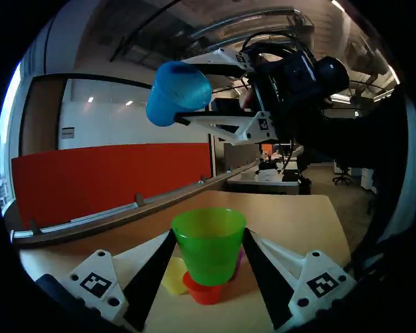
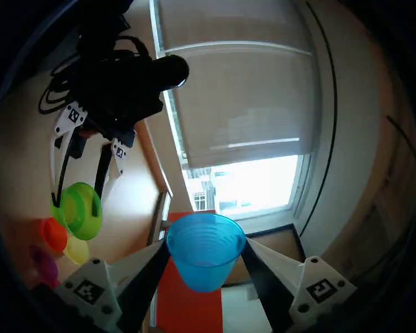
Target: Pour water
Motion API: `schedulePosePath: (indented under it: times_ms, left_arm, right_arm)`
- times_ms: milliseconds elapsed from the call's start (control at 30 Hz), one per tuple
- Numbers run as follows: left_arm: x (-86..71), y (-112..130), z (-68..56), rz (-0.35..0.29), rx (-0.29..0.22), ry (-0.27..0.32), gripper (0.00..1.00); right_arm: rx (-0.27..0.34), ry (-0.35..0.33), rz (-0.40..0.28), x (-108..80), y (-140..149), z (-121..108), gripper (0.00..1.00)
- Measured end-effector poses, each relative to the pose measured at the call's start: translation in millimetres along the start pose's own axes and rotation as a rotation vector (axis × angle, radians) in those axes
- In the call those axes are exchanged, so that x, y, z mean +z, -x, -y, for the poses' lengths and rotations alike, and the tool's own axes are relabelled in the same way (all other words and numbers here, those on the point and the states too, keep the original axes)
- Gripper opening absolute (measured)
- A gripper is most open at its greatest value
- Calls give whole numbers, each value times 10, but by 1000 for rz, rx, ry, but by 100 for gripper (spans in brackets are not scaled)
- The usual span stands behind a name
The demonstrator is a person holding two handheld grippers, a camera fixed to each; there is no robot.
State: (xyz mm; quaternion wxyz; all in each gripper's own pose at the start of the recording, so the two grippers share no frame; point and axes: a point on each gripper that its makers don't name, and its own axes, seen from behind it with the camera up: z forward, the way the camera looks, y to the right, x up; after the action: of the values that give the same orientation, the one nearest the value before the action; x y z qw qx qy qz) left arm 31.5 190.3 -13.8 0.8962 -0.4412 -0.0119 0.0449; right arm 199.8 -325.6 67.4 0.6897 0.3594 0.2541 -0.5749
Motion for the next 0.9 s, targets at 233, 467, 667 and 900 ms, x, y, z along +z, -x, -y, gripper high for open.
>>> schedulePosePath:
  times_ms: [233,467,667,900]
  left_arm:
    - [-20,-6,10,3,4,-7,86]
    - [-47,-4,7,4,3,-10,86]
    - [-62,7,-6,8,6,-10,86]
    - [-83,5,24,7,4,-17,86]
  right_arm:
    - [169,-3,6,-46,121,35,91]
    - [381,-14,16,-83,231,132,91]
    - [563,-31,8,-104,236,224,91]
    - [810,-63,-6,-110,199,302,91]
